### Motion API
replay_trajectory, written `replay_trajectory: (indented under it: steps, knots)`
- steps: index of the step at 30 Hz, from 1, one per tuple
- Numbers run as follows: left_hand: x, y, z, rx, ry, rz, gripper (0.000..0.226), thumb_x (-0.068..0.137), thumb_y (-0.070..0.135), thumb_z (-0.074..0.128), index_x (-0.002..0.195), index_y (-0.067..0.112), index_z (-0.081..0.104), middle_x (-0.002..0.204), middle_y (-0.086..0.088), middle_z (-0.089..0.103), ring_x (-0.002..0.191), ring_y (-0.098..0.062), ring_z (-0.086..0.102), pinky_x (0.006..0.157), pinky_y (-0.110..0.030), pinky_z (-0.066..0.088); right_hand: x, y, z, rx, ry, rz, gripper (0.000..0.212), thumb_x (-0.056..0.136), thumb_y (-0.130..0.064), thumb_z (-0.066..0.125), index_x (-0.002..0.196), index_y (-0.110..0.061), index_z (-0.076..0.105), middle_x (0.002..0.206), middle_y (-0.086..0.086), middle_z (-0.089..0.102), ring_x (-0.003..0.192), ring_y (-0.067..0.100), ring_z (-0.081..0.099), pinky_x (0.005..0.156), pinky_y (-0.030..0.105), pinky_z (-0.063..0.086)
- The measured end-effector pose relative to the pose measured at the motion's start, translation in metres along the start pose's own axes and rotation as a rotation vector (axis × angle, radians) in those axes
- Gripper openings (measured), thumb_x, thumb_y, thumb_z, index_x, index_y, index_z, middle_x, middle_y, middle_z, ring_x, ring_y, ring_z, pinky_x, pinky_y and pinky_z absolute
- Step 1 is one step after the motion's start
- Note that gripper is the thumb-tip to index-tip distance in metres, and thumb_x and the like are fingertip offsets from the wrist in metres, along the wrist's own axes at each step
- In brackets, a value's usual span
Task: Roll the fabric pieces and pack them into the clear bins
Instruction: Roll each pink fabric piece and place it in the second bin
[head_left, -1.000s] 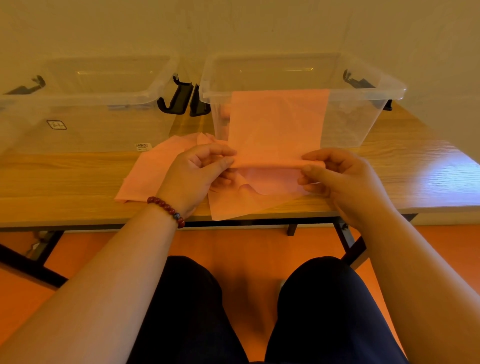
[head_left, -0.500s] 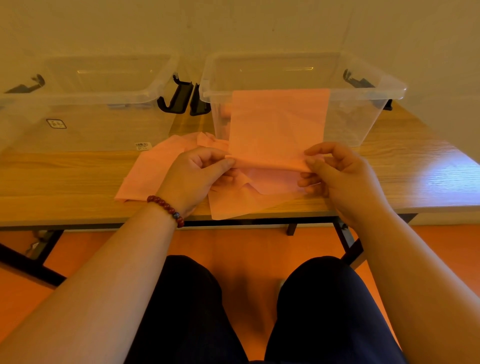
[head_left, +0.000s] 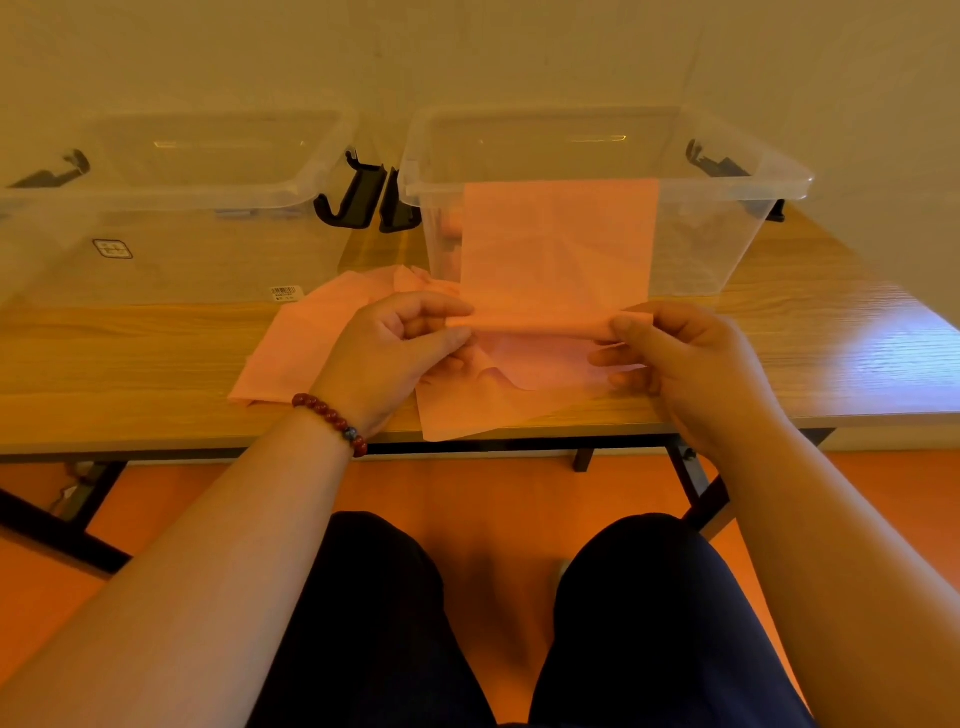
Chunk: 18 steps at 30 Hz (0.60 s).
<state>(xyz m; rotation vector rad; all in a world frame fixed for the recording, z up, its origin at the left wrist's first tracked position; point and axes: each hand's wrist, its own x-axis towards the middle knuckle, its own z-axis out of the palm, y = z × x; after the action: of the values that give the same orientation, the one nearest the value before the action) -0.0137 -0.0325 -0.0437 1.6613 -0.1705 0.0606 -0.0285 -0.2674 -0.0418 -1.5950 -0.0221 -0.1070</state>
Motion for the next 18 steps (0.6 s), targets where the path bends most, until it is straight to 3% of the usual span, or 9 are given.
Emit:
replay_trajectory:
  steps: [8,13,18]
  knots:
    - [0.0006,0.0009,0.0032,0.063,0.011,0.037,0.014,0.092,0.013,0.058,0.090,0.022,0.068,0.073,0.006,0.072,0.071,-0.005,0.067,0.062,-0.017,0.055,-0.0023,-0.0024,-0.0028,0.053,-0.040,0.000,0.016,0.088,-0.009,0.066,0.101,-0.019,0.066,0.084,0.001,0.073,0.081,0.018,0.072,0.065,0.027,0.056]
    - [0.0008,0.0015,0.0021,0.083,-0.007,0.018,0.013,0.091,0.016,0.059,0.088,0.023,0.070,0.073,0.008,0.073,0.070,-0.004,0.067,0.063,-0.015,0.054,-0.0024,-0.0016,-0.0023,0.018,-0.025,-0.007,0.007,0.089,-0.009,0.064,0.095,-0.013,0.066,0.078,0.000,0.071,0.076,0.015,0.071,0.062,0.022,0.056]
    - [-0.0004,0.0034,0.0003,0.036,-0.059,0.003,0.017,0.090,0.012,0.060,0.095,0.025,0.069,0.077,0.005,0.072,0.071,-0.006,0.067,0.067,-0.017,0.055,-0.0020,-0.0008,-0.0012,0.008,-0.024,-0.008,0.004,0.090,-0.012,0.063,0.091,-0.012,0.067,0.083,0.002,0.072,0.083,0.018,0.073,0.065,0.025,0.057]
